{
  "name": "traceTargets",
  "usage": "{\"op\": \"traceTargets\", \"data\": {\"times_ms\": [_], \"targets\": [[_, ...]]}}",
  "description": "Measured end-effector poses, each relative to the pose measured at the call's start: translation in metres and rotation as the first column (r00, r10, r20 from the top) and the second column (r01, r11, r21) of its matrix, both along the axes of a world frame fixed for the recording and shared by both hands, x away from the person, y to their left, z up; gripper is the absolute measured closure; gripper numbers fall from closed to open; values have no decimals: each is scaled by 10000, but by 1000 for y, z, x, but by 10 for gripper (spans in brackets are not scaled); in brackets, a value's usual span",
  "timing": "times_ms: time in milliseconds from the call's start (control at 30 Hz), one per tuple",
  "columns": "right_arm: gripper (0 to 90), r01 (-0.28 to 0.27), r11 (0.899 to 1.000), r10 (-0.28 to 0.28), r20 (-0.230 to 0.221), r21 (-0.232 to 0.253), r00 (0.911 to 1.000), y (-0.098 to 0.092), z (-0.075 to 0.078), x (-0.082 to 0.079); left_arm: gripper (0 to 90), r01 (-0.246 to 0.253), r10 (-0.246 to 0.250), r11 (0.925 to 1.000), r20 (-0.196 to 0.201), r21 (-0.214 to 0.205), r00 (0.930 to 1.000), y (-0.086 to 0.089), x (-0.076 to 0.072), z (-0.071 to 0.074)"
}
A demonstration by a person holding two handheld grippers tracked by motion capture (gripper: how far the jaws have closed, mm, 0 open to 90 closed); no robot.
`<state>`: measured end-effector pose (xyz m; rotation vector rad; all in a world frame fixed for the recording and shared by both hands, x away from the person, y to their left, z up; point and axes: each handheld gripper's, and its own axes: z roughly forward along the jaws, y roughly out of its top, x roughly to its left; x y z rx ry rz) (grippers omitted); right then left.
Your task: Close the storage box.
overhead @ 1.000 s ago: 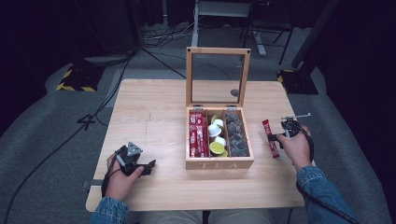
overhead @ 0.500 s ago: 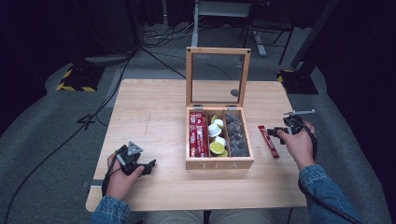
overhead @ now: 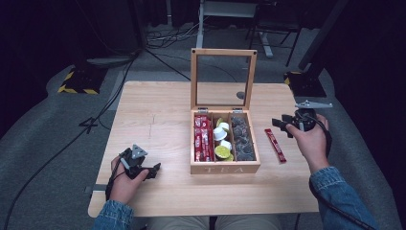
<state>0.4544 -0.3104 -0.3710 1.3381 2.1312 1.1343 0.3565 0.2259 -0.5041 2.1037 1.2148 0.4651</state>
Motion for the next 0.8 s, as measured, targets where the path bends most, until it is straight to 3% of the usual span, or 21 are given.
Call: {"op": "traceTargets", "data": {"times_ms": [467,800], "targets": [[444,-654,9973,623,864,333,9943,17,33,12,148,-44,43,10000,-13,-18,10000,0,-1,0],[444,-1045,9935,988,1125,454,9887,30,53,34,148,-66,66,10000,-3,-54,10000,-1,-1,0]]}}
